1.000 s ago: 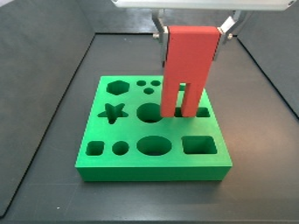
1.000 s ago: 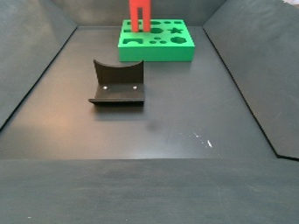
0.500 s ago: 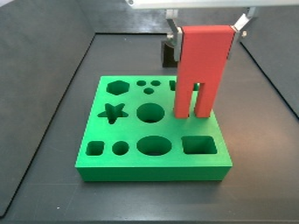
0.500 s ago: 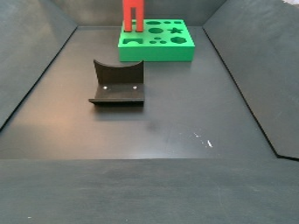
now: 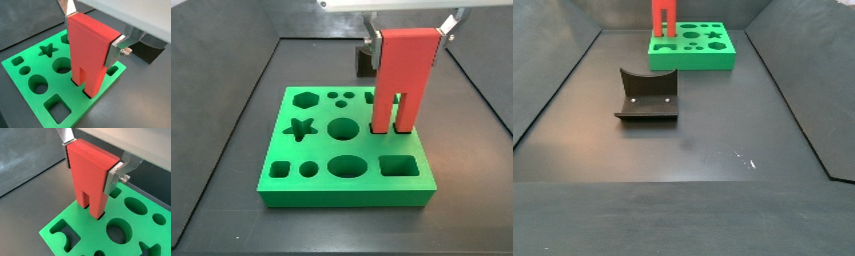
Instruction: Insert the double-square object.
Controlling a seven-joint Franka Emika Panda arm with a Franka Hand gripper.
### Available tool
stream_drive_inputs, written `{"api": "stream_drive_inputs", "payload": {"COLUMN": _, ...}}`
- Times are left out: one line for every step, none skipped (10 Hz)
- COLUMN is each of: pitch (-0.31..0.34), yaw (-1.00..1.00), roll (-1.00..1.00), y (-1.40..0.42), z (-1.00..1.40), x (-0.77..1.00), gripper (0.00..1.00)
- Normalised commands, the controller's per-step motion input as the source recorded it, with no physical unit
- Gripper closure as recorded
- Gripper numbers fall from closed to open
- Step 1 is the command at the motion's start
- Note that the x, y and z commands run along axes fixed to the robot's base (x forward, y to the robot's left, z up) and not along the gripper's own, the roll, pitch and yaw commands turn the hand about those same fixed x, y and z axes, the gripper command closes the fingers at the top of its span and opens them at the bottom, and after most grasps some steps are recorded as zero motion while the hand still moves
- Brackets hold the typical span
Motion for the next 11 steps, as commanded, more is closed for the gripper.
{"api": "stream_drive_inputs", "payload": {"pitch": 0.089, "yaw": -0.22, "roll": 0.10, "y": -0.05, "z": -0.18, "x": 0.00, "gripper": 1.00}}
{"api": "stream_drive_inputs", "payload": {"pitch": 0.074, "yaw": -0.19, "roll": 0.05, "y": -0.07, "z": -0.17, "x": 0.00, "gripper": 1.00}}
{"api": "stream_drive_inputs", "payload": {"pitch": 0.073, "yaw": -0.15, "roll": 0.07, "y": -0.09, "z": -0.14, "x": 0.00, "gripper": 1.00}}
{"api": "stream_drive_inputs", "payload": {"pitch": 0.079, "yaw": -0.07, "roll": 0.11, "y": -0.07, "z": -0.17, "x": 0.00, "gripper": 1.00}}
{"api": "stream_drive_inputs", "payload": {"pitch": 0.139, "yaw": 0.00, "roll": 0.12, "y": -0.10, "z": -0.33, "x": 0.37, "gripper": 1.00}}
{"api": "stream_drive_inputs", "payload": {"pitch": 0.146, "yaw": 0.00, "roll": 0.15, "y": -0.11, "z": -0.39, "x": 0.47, "gripper": 1.00}}
{"api": "stream_drive_inputs", "payload": {"pitch": 0.134, "yaw": 0.00, "roll": 0.14, "y": -0.11, "z": -0.38, "x": 0.42, "gripper": 1.00}}
{"api": "stream_drive_inputs", "payload": {"pitch": 0.109, "yaw": 0.00, "roll": 0.15, "y": -0.07, "z": -0.38, "x": 0.35, "gripper": 1.00}}
{"api": "stream_drive_inputs", "payload": {"pitch": 0.101, "yaw": 0.00, "roll": 0.15, "y": -0.04, "z": -0.36, "x": 0.31, "gripper": 1.00}}
{"api": "stream_drive_inputs", "payload": {"pitch": 0.107, "yaw": 0.00, "roll": 0.13, "y": 0.00, "z": -0.31, "x": 0.29, "gripper": 1.00}}
{"api": "stream_drive_inputs", "payload": {"pitch": 0.091, "yaw": 0.00, "roll": 0.18, "y": -0.02, "z": -0.23, "x": 0.24, "gripper": 1.00}}
